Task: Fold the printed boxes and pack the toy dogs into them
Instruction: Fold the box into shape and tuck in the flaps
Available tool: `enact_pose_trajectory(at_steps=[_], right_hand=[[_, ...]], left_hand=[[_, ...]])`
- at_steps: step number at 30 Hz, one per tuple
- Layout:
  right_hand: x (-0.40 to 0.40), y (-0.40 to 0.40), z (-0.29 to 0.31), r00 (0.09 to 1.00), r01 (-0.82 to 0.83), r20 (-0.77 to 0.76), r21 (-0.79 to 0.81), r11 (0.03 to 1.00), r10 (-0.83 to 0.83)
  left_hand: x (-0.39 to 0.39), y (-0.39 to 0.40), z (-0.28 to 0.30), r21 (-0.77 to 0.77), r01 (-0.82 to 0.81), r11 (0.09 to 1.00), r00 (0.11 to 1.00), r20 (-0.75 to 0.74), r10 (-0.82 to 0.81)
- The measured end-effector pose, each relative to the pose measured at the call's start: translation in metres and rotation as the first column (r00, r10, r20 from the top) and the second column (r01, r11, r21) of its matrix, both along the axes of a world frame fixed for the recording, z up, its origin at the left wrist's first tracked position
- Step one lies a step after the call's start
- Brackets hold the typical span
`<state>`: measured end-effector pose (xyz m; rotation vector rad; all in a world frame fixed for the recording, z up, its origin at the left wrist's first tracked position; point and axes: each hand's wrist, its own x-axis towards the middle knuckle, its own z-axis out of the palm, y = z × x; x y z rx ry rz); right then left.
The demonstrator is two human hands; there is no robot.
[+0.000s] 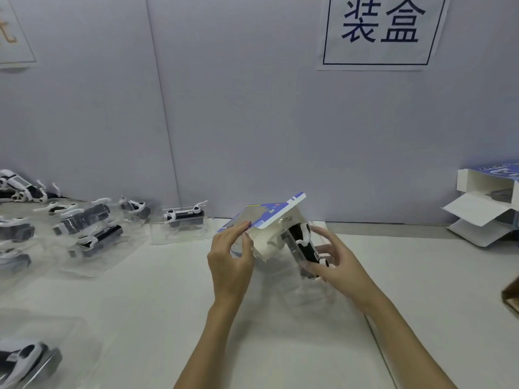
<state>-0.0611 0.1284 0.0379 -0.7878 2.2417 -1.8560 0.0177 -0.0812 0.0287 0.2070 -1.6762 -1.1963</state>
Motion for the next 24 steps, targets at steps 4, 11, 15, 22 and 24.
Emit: enact_pose_trajectory(at_steps=[4,11,15,22,24], right_hand=[[0.001,0.002,-0.002,0.989,0.118,-0.083,-0.018,0.993,-0.119],[-0.006,0.002,-0.008,0.957,0.258,-0.126,-0.051,0.965,-0.263],[-0.006,0.0,-0.009,0.936,0.295,-0.192,-0.026,0.955,-0.294],[-0.011,0.002,-0.013,0.911,0.337,-0.29,0.106,0.936,-0.295],[-0.01,0.001,-0.012,0.906,0.346,-0.306,0.132,0.929,-0.294]], left_hand=[[0.0,-0.001,0.0,-0.127,-0.084,0.988,0.996,0.007,0.085],[-0.002,-0.003,-0.005,-0.331,-0.11,0.937,0.991,0.032,0.128],[-0.004,-0.004,-0.009,-0.416,-0.133,0.899,0.986,0.034,0.162],[-0.003,-0.001,-0.011,-0.528,-0.13,0.839,0.982,0.049,0.182],[-0.004,0.0,-0.011,-0.533,-0.136,0.835,0.981,0.044,0.188]])
